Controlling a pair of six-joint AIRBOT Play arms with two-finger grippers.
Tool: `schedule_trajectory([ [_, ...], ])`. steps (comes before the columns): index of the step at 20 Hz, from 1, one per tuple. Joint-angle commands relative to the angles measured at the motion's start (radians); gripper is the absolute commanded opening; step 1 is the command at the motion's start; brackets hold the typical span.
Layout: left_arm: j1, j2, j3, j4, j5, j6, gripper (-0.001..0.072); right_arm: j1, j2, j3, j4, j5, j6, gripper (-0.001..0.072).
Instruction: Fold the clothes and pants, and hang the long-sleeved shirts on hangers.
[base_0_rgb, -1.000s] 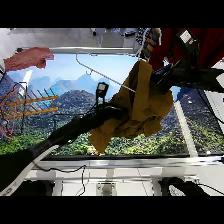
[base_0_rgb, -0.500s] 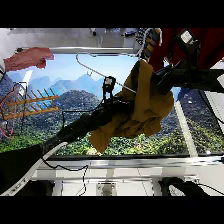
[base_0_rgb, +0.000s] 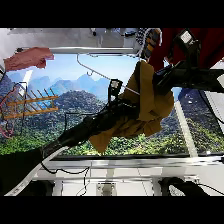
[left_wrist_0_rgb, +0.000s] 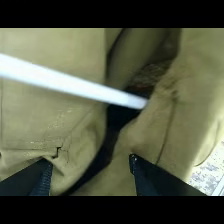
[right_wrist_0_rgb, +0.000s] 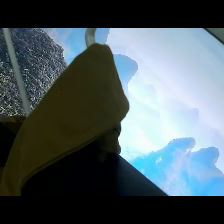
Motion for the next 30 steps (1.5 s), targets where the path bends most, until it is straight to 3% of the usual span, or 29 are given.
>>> schedule_trajectory([
  [1,0.002,0.019,0.000,0.040,0.001,0.000,0.0546,0.001,0.000,0.000,-0.005,0.000,0.000,0.0051],
  [13,0.011,0.079,-0.001,0.212,0.172,0.011,0.0545,0.001,0.000,0.000,-0.016,0.000,0.003,0.0051],
  [15,0.023,0.067,-0.003,0.204,0.130,-0.002,0.0545,0.001,0.000,0.000,-0.015,0.000,0.003,0.0051],
  [18,0.023,0.019,-0.003,0.164,-0.037,-0.019,0.0543,0.001,0.000,0.000,-0.014,0.001,0.009,0.0051],
  [20,0.024,-0.019,-0.003,0.156,-0.052,-0.047,0.0518,0.001,0.001,0.000,-0.014,0.001,0.011,0.0052],
  [21,0.025,-0.037,-0.003,0.156,-0.054,-0.068,0.0466,0.001,0.002,0.000,-0.014,0.002,0.011,0.0052],
  [24,0.022,-0.070,-0.003,0.156,-0.109,-0.131,0.0458,0.001,0.002,0.000,-0.014,0.003,0.011,0.0052],
  [25,0.023,-0.071,-0.003,0.156,-0.114,-0.131,0.0286,0.001,0.002,0.000,-0.014,0.006,0.011,0.0052],
  [26,0.031,-0.069,-0.003,0.164,-0.114,-0.128,0.0043,0.001,0.002,0.000,-0.016,0.014,0.010,0.0052],
  [30,0.125,-0.042,-0.003,0.172,-0.021,-0.125,0.0032,0.000,0.005,0.000,-0.069,0.057,0.007,0.0051],
])
